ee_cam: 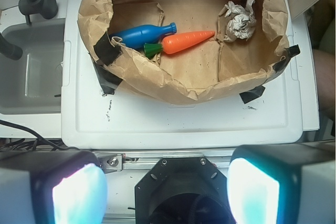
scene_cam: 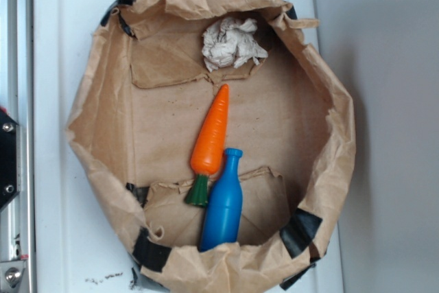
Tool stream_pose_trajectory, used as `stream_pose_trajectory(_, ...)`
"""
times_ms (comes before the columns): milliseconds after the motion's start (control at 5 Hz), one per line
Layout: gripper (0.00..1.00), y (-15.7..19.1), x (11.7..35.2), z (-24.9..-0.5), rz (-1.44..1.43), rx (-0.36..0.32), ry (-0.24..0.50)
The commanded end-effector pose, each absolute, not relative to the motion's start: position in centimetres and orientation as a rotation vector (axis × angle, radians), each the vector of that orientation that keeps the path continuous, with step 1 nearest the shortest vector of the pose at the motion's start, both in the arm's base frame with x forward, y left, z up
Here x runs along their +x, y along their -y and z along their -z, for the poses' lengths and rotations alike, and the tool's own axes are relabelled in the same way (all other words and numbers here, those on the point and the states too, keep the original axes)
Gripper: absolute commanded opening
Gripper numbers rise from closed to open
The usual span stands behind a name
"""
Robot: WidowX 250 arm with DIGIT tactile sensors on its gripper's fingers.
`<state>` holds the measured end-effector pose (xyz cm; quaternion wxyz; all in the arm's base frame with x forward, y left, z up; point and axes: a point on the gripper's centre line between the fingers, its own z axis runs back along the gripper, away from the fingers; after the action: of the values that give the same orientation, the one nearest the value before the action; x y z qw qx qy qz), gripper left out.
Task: Grab the blue bottle.
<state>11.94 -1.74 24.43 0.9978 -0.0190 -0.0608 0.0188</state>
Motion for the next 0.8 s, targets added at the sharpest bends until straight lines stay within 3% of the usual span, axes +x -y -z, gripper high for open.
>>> stream_pose_trajectory(0,1.0,1.7,11.9,-24.4,-0.038,-0.038,0.122)
stream_pose_trajectory(200,1.0,0.8,16.9,-24.2,-0.09,-0.061,0.109)
stream_pose_trajectory(600,1.0,-0.1,26.8,-22.8,-0.237,-0.064,0.168)
